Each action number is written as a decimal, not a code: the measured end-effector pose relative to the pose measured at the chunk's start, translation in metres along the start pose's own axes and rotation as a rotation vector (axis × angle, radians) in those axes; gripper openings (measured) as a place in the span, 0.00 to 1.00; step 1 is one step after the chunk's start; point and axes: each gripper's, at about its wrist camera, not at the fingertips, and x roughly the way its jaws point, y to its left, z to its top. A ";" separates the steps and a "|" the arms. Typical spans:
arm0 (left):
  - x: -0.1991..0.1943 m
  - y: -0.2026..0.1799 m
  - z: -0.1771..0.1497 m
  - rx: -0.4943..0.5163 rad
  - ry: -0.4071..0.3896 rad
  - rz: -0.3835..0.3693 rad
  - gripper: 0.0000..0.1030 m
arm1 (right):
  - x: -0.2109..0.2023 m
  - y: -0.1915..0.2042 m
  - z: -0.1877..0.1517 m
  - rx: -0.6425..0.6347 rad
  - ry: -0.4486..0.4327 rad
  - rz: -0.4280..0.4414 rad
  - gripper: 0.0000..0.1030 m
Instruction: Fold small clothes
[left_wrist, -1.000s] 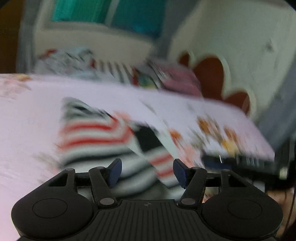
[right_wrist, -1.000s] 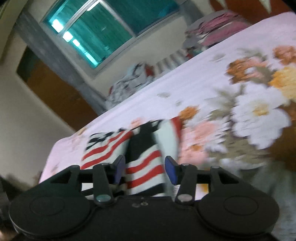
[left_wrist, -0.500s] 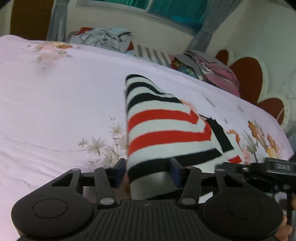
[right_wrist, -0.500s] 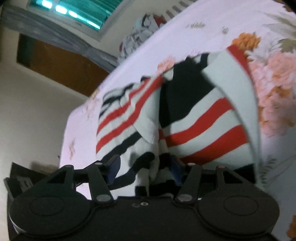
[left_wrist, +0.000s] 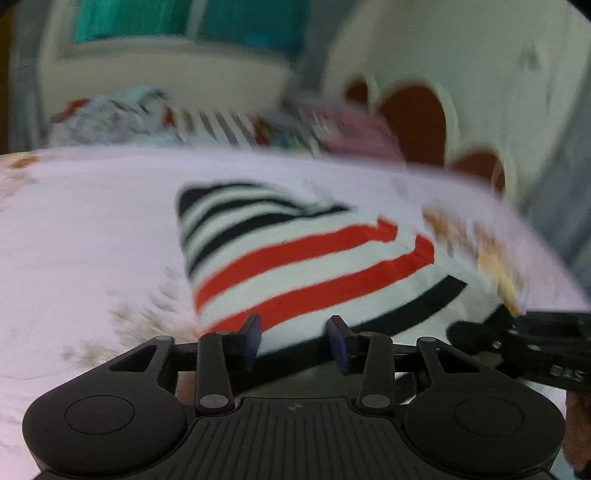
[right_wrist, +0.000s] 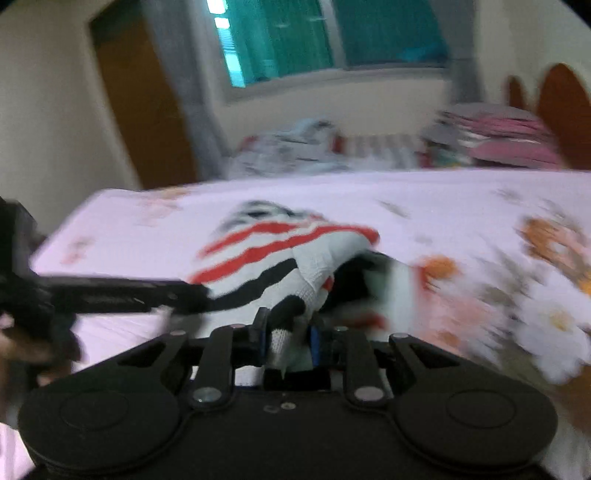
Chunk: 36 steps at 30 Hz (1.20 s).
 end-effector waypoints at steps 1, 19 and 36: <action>0.010 -0.009 -0.002 0.034 0.023 0.015 0.39 | 0.013 -0.013 -0.009 0.050 0.053 -0.005 0.20; 0.036 -0.005 0.048 0.095 0.013 0.056 0.39 | 0.080 -0.116 0.027 0.498 0.049 0.163 0.27; 0.016 -0.023 0.038 0.182 0.036 0.028 0.40 | 0.044 -0.088 0.033 0.235 0.014 0.024 0.19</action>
